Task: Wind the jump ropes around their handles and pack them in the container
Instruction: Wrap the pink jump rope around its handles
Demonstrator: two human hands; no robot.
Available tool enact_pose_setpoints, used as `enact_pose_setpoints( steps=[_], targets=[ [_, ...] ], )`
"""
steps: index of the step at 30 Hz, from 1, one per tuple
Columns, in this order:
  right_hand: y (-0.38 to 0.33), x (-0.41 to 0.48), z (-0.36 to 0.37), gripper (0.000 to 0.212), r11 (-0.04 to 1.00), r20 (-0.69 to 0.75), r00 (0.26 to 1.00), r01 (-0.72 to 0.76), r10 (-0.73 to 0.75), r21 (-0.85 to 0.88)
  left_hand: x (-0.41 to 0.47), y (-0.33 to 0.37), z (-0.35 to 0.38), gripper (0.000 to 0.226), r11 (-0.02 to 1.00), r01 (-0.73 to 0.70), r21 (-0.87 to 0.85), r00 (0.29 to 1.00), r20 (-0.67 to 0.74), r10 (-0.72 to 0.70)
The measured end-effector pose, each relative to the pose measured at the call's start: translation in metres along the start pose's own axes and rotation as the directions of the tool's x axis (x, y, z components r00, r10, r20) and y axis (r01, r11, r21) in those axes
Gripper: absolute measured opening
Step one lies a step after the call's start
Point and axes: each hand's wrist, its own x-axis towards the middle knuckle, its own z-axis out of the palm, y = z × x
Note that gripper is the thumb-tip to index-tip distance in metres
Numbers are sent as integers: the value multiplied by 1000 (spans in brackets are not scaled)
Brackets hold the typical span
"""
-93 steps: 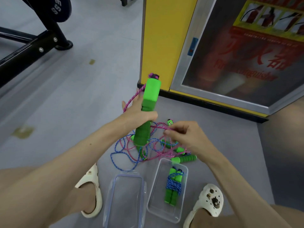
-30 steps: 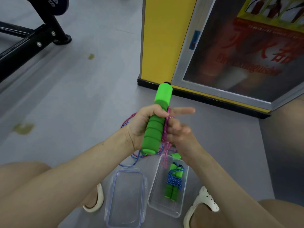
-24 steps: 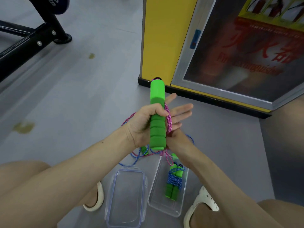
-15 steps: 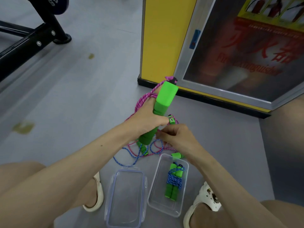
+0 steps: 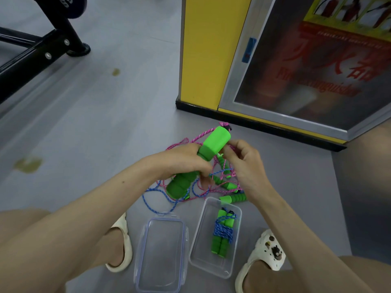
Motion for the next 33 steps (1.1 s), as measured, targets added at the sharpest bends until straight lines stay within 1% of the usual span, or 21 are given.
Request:
enact_pose_setpoints(
  steps=[2,4,6,8,9,11,12,13,14,15,16,18,20,22,24,26,28,30,31,32,33],
  targets=[
    [-1,0,-1,15,998,-3,1000,-19,20,55,-5,2,0,15,967,37,-253,985,171,7],
    [-1,1,0,12,979,10,996,-91,91,181,-8,3,-1,21,894,90,-438,950,309,56],
    [-1,0,-1,9,938,90,984,-175,155,300,-10,4,-4,45,819,153,-553,884,448,137],
    [2,0,-1,20,913,168,970,-224,176,342,-9,1,-4,70,728,207,-653,812,530,244],
    [1,0,-1,28,895,192,961,-259,200,364,-9,1,-3,73,669,217,-711,787,533,312],
    [0,-1,2,34,877,244,943,-307,227,369,-10,3,4,57,543,200,-816,778,469,418],
    [4,-1,2,24,892,250,945,-292,212,346,-9,4,7,50,485,177,-857,796,414,441],
    [6,-1,3,8,914,256,947,-268,193,304,-7,5,10,49,430,150,-890,808,361,466],
    [11,-1,4,20,937,242,953,-243,182,251,-5,6,12,52,388,121,-914,815,315,486],
    [9,-3,8,34,954,227,956,-230,185,190,-3,7,14,56,366,86,-926,828,271,491],
    [12,-4,9,36,965,212,957,-228,197,134,-1,7,14,60,349,55,-936,845,229,482],
    [12,-6,14,26,978,202,960,-204,193,35,4,7,14,67,329,11,-944,879,165,446],
    [14,-5,16,18,982,208,960,-185,187,-33,5,9,13,75,352,-38,-935,930,95,354],
    [16,-6,16,11,980,228,954,-181,195,-83,5,10,13,75,398,-127,-909,966,-23,258],
    [17,-6,14,12,979,259,945,-181,200,-94,4,10,11,70,472,-242,-848,965,-160,206],
    [16,-7,11,15,981,279,942,-165,189,-105,2,10,7,54,585,-296,-755,955,-239,175],
    [14,-7,8,15,980,274,944,-149,182,-134,0,11,-1,34,739,-297,-605,942,-311,124],
    [13,-7,7,13,982,261,951,-137,166,-128,0,11,-7,30,911,-312,-271,899,-395,191],
    [12,-7,7,11,985,248,956,-131,155,-110,1,10,-8,29,941,-329,-76,874,-402,273],
    [11,-5,6,10,988,234,963,-118,137,-95,3,6,-8,32,940,-324,106,865,-368,340],
    [11,-4,5,10,991,221,968,-97,116,-95,6,-1,-8,55,916,-288,278,870,-323,372]
  ],
)
